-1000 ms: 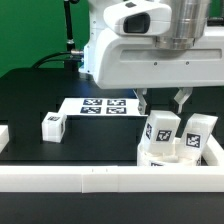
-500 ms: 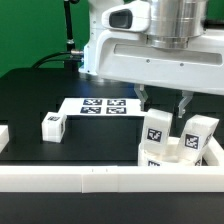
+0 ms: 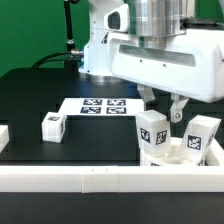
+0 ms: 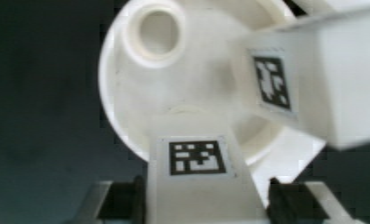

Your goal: Assemble stool

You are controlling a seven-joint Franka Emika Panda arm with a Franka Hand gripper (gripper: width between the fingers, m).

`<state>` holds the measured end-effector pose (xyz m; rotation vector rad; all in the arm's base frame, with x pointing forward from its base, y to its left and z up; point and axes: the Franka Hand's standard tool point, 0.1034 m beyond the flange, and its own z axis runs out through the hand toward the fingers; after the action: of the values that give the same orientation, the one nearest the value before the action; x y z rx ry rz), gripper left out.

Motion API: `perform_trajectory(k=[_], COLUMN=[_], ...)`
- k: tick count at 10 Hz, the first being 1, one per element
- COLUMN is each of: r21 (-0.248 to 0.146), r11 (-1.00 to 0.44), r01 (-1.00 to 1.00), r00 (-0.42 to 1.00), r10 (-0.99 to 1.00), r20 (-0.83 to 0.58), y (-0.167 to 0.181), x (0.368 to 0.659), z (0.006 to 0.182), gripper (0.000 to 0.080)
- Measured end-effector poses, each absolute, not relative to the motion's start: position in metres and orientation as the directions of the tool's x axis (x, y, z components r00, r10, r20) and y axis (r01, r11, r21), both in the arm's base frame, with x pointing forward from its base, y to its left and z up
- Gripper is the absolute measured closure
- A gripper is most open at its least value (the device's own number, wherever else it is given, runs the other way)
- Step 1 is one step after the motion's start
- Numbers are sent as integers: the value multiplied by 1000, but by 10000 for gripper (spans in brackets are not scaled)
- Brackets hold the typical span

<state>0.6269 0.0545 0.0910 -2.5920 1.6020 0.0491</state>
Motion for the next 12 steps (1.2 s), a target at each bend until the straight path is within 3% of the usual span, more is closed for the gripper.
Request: perform_trajectory(k=[5, 7, 8, 9, 11, 12], r21=[-68, -50, 1, 24, 12, -9], r11=[8, 183, 310, 346, 304, 251], r01=[-998, -982, -951, -938, -952, -968], r00=[3, -169, -303, -343, -300, -243], r10=[-987, -964, -928, -914, -929, -944], r20=[-162, -207, -217, -216, -217, -223], y=[65, 66, 64, 62, 62, 60], x=[631, 633, 632, 631, 632, 634], z=[91, 92, 93, 94, 95, 103], gripper=[471, 471, 471, 471, 470, 260])
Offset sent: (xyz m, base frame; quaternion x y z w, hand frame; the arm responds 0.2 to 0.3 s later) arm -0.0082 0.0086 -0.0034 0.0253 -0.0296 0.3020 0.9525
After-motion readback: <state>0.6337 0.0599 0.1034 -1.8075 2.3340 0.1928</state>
